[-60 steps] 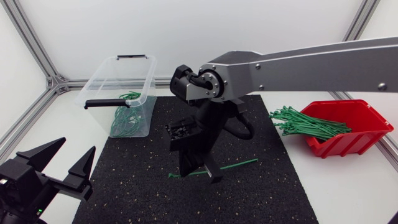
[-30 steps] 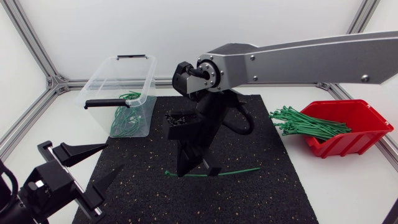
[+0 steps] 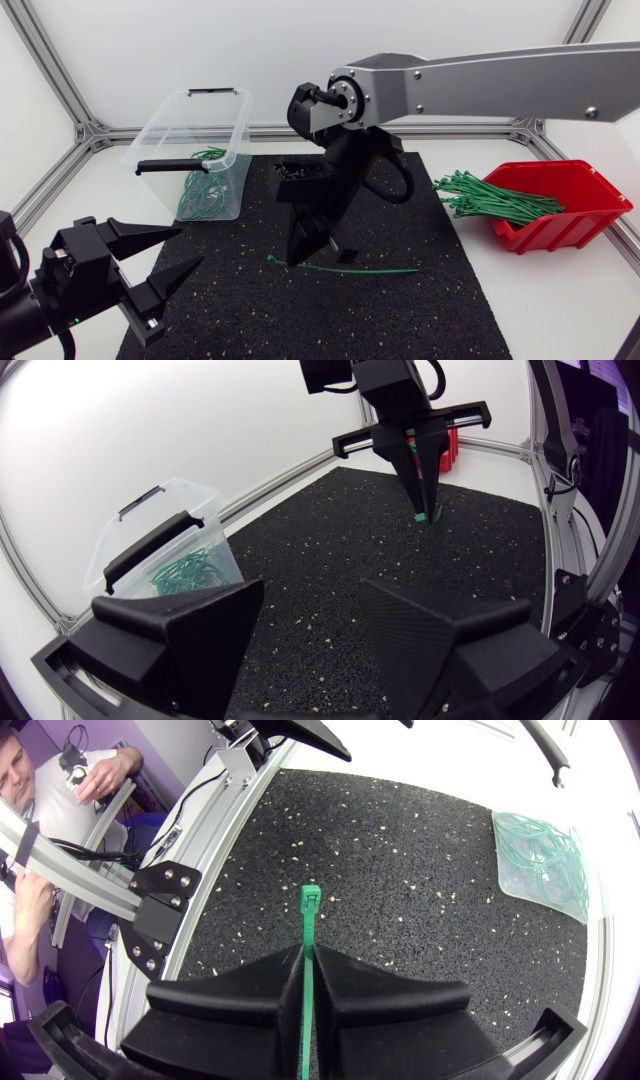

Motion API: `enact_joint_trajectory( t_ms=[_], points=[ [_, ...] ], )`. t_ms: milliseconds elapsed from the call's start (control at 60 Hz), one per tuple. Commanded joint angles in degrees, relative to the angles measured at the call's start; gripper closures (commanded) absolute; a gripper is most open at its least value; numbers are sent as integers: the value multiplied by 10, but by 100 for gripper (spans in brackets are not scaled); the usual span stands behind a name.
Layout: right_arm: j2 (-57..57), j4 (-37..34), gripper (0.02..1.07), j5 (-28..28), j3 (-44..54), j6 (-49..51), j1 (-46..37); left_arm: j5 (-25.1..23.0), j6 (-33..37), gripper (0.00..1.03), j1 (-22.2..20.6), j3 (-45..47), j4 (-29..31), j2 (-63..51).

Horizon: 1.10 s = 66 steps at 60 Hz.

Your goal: Take a green cable tie from the red box, thread the tail through the head to close it, then place it in the transparent bin on the left.

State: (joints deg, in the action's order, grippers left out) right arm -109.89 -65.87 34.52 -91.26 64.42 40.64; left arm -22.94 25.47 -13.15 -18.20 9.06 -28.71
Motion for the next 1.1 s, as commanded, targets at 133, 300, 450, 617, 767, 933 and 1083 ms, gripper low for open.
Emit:
enact_joint_trajectory(
  t_ms=[133, 300, 450, 617, 767, 933, 1083],
  points=[
    [-25, -44, 101, 19, -81, -9, -27, -90, 5, 37, 26, -102, 41, -121],
    [-45, -87, 101, 54, -144, 1, -43, -181, 9, 35, 36, -175, 66, -215],
    [-68, -132, 101, 83, -198, 20, -54, -250, 17, 28, 34, -251, 85, -304],
    [-83, -157, 101, 107, -233, 33, -58, -326, 22, 25, 37, -302, 92, -373],
    [-97, -180, 101, 118, -271, 44, -70, -348, 43, 25, 37, -288, 68, -380],
    [-122, -227, 101, 144, -321, 72, -79, -355, 50, 25, 37, -267, 0, -374],
    [-132, -248, 101, 163, -342, 88, -81, -372, 48, 26, 37, -266, -38, -389]
  ],
)
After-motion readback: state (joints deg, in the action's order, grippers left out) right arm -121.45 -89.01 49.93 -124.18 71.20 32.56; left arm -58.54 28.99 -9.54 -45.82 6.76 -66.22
